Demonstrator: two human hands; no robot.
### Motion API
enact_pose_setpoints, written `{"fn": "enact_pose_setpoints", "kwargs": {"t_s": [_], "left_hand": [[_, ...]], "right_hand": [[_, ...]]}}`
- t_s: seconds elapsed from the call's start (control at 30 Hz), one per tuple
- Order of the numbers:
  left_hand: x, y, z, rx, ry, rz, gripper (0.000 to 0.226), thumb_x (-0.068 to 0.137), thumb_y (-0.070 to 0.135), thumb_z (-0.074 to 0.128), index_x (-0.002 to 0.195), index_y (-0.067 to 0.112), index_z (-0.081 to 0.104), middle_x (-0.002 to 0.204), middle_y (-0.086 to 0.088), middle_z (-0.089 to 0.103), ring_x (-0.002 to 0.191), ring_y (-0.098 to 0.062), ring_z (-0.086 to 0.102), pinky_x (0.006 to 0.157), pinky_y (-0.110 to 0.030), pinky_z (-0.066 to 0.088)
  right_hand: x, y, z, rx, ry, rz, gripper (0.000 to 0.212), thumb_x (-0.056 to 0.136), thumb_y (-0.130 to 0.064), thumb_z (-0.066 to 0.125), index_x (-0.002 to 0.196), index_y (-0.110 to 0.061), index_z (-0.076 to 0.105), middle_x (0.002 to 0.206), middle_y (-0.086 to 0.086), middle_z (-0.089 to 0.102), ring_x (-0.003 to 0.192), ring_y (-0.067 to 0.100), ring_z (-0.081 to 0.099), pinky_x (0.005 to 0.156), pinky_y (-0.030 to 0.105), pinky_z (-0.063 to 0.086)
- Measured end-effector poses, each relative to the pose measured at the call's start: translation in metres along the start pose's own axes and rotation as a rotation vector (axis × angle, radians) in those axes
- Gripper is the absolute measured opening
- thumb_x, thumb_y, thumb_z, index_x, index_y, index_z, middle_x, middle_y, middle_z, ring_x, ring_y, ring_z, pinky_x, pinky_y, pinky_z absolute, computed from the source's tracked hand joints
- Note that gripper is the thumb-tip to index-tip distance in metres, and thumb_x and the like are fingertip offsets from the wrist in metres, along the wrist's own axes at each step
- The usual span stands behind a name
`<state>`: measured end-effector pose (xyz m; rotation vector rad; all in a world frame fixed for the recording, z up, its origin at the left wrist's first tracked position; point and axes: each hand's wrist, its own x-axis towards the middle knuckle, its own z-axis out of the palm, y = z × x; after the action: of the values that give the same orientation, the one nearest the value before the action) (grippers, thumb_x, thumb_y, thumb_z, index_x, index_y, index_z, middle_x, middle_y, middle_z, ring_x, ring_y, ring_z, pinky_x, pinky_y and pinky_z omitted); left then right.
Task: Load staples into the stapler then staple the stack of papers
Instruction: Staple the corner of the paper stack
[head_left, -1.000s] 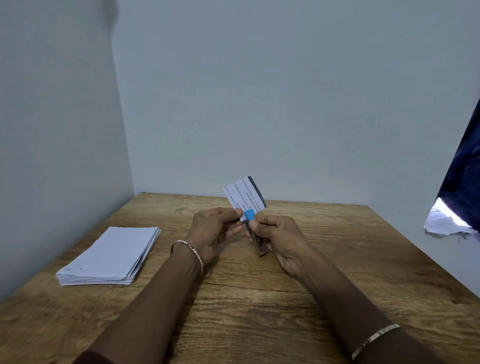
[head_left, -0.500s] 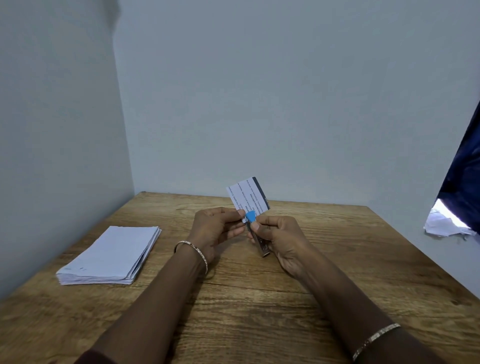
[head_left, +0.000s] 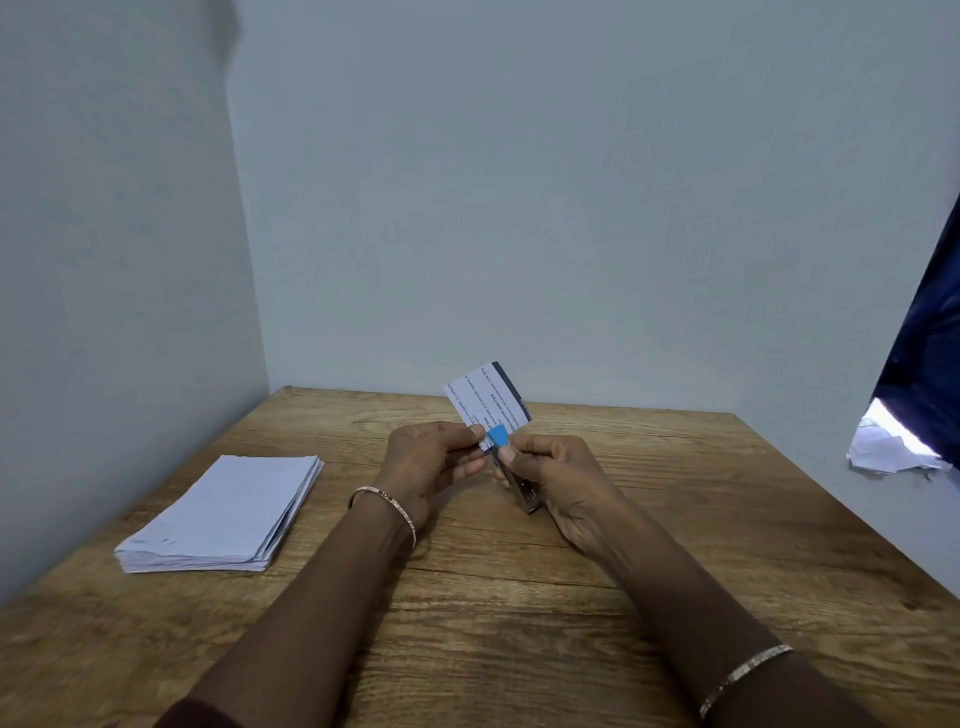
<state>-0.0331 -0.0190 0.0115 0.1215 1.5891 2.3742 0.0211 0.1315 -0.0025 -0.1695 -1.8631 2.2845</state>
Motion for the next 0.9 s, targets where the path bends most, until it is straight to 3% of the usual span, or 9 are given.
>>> {"fn": "enact_pose_setpoints", "kwargs": {"t_s": [0.07,0.2,0.4,0.8,0.9], "left_hand": [[0.002,0.002,-0.002,-0.013,0.022,0.012,0.006,0.08,-0.005,0.075,0.081,-0.008,0.07,0.075,-0.015,0.077,0.059,-0.016,0.074,0.055,-0.024,0.06],[0.004,0.006,-0.006,-0.014,0.03,0.018,0.01,0.08,-0.004,0.075,0.086,-0.008,0.07,0.076,-0.016,0.078,0.065,-0.019,0.076,0.058,-0.026,0.062],[0.001,0.004,-0.003,0.026,-0.02,0.026,0.008,0.08,-0.001,0.076,0.082,-0.002,0.068,0.082,-0.019,0.078,0.069,-0.022,0.077,0.058,-0.028,0.063],[-0.006,0.005,0.001,0.048,-0.069,0.05,0.01,0.082,0.001,0.076,0.081,0.003,0.066,0.08,-0.016,0.079,0.07,-0.021,0.077,0.055,-0.026,0.061],[-0.007,0.003,0.004,0.055,-0.097,0.052,0.01,0.083,0.003,0.076,0.083,0.003,0.066,0.086,-0.017,0.079,0.072,-0.021,0.077,0.058,-0.027,0.062]], "right_hand": [[0.001,-0.002,-0.002,0.026,-0.027,-0.003,0.011,0.09,0.001,0.069,0.09,-0.008,0.075,0.083,0.011,0.077,0.072,0.018,0.071,0.079,0.032,0.061],[0.001,-0.006,-0.005,0.032,-0.044,-0.012,0.014,0.092,0.0,0.067,0.103,-0.002,0.074,0.086,0.01,0.077,0.075,0.016,0.071,0.074,0.025,0.061],[0.001,-0.006,-0.005,0.046,-0.032,-0.001,0.011,0.09,-0.001,0.069,0.098,-0.004,0.075,0.088,0.011,0.077,0.077,0.017,0.071,0.085,0.033,0.059],[0.003,-0.006,-0.007,0.041,0.027,0.006,0.007,0.087,0.003,0.071,0.093,0.002,0.075,0.079,0.013,0.075,0.073,0.019,0.07,0.081,0.033,0.06],[0.003,-0.008,-0.005,0.025,0.073,-0.004,0.006,0.088,0.005,0.069,0.089,0.001,0.074,0.077,0.014,0.073,0.069,0.02,0.068,0.074,0.032,0.061]]}}
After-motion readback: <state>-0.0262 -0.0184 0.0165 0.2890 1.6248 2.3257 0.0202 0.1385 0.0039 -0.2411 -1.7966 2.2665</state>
